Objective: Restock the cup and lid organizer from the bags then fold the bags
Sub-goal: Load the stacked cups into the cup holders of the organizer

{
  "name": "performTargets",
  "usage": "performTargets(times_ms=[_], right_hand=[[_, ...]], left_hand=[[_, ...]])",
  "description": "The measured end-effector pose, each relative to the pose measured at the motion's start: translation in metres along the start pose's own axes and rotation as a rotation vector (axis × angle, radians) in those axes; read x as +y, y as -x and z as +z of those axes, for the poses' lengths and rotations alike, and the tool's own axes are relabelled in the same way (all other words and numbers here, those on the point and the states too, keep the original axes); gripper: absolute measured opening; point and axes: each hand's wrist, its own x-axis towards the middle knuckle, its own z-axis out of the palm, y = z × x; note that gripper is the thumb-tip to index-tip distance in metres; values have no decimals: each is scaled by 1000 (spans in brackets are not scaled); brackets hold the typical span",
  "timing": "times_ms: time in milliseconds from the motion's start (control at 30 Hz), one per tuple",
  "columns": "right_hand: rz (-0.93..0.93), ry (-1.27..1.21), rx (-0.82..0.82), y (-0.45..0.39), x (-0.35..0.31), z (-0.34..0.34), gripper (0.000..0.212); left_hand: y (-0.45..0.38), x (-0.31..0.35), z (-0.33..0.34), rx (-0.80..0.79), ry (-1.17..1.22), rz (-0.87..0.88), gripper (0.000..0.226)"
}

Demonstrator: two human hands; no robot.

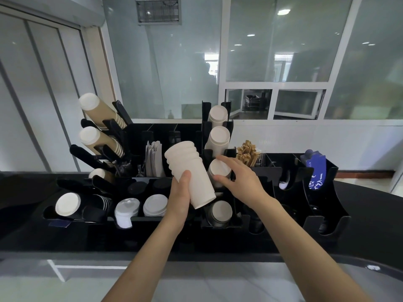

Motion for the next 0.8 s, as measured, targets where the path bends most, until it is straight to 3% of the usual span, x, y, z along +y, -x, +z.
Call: performTargets(times_ms=[200,300,400,533,633,800], right_hand=[[47,-107,-72,4,-3,-7,62],[88,-235,-119,9,-4,-15,65],[90,-268,34,28,-6,-16,63],[79,-433,253,69,-23,-15,35],[76,-557,279,94,-34,-12,28],[78,-655,165,117,-43,-6,32]], left_hand=[[4,12,0,-32,-63,-26,71],[12,17,1,6,-94,-17,51],[22,24,-3,31,-68,45,58],[37,33,-1,-15,-73,87,57],[47,36,7,-50,-81,104,57],[57,32,20,-99,-68,117,67]])
